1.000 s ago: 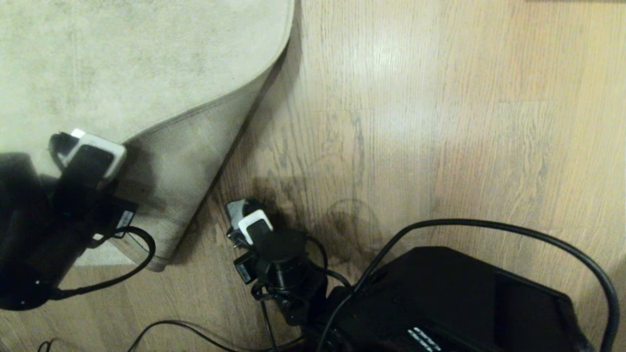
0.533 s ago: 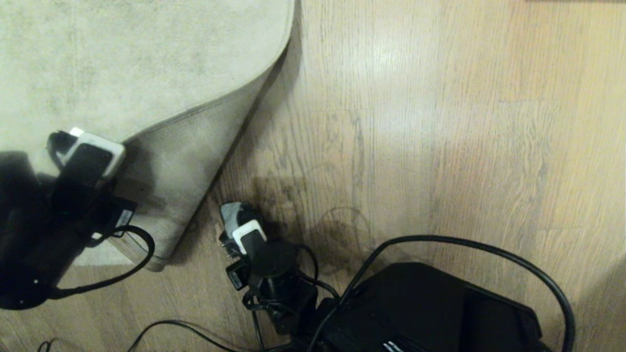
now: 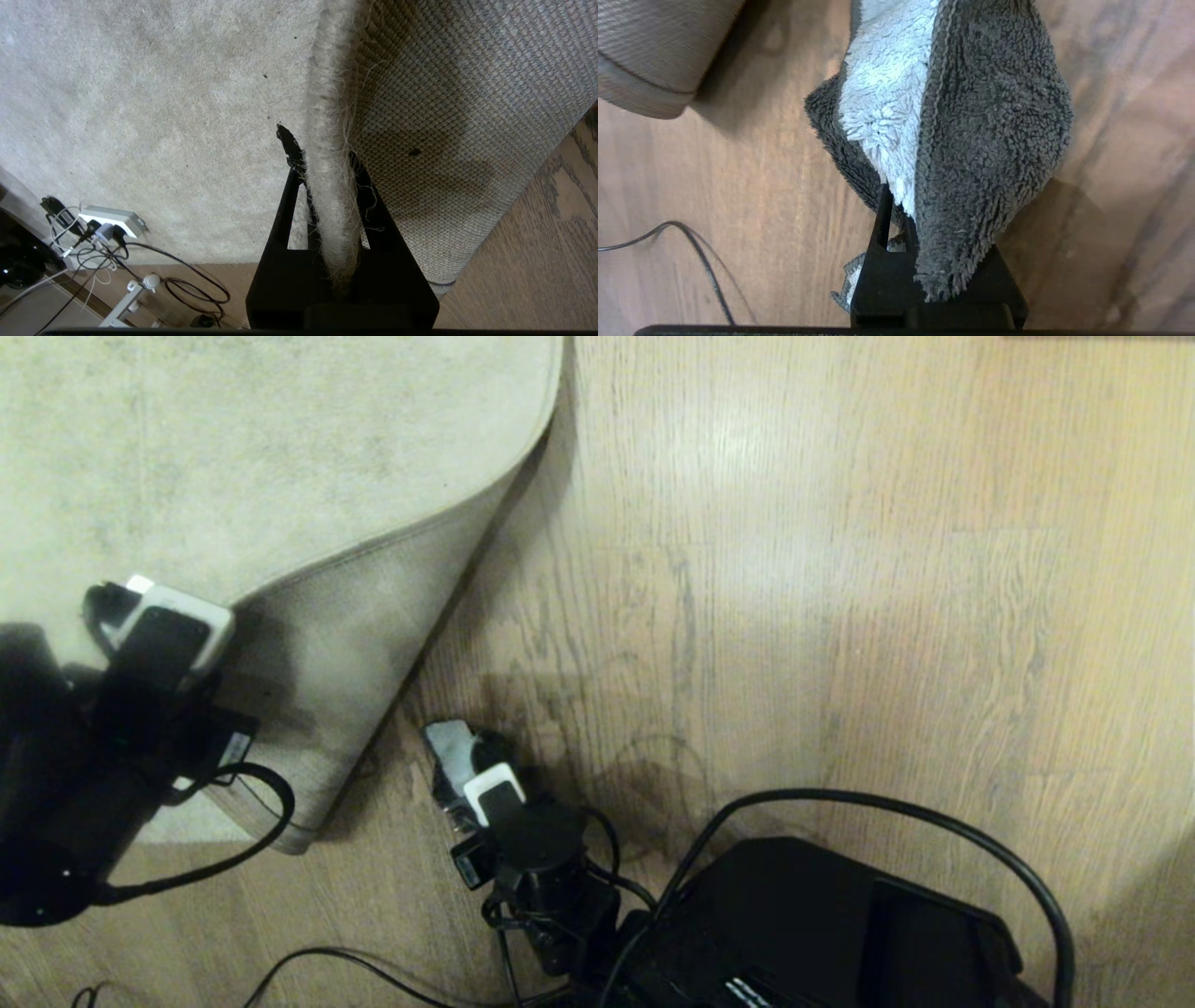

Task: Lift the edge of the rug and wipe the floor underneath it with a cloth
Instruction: Wipe the floor under the carpet with a rag

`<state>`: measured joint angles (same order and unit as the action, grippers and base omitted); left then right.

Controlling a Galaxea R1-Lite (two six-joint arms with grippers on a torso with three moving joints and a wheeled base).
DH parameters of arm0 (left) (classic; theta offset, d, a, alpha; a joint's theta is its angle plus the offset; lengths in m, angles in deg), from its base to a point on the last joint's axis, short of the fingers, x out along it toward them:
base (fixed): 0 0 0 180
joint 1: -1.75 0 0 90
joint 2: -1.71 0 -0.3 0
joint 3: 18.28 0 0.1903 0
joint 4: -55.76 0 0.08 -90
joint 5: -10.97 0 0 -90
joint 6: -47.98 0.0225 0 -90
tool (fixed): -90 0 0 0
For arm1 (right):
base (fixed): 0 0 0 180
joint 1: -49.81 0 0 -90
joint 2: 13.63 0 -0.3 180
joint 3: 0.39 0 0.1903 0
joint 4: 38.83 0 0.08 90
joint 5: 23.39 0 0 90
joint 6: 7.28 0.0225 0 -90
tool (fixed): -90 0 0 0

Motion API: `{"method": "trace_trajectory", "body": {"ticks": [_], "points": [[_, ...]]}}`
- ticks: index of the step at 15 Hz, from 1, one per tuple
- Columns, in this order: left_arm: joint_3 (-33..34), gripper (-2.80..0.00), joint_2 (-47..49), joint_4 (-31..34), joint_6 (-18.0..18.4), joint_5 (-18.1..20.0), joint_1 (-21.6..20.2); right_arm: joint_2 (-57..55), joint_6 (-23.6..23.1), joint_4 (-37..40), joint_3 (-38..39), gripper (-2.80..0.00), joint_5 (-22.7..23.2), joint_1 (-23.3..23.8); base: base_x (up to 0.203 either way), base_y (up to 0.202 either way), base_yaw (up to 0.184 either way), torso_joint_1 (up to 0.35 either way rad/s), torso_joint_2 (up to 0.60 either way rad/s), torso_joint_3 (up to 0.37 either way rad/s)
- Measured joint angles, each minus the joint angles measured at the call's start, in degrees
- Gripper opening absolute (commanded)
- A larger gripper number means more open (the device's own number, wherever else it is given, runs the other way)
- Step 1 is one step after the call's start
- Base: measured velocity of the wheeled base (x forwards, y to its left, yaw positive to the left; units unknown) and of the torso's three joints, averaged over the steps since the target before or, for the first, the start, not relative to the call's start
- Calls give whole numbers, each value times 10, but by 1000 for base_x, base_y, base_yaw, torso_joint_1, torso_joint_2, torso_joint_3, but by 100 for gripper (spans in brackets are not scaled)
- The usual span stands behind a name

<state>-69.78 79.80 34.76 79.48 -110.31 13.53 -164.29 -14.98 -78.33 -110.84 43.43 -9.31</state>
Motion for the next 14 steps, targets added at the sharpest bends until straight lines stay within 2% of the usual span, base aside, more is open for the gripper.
{"method": "trace_trajectory", "body": {"ticks": [14], "points": [[1,-280,1,0,-2,0,-2,9,-20,-99,120,-280,0,45,0,0,0,0,0,0]]}}
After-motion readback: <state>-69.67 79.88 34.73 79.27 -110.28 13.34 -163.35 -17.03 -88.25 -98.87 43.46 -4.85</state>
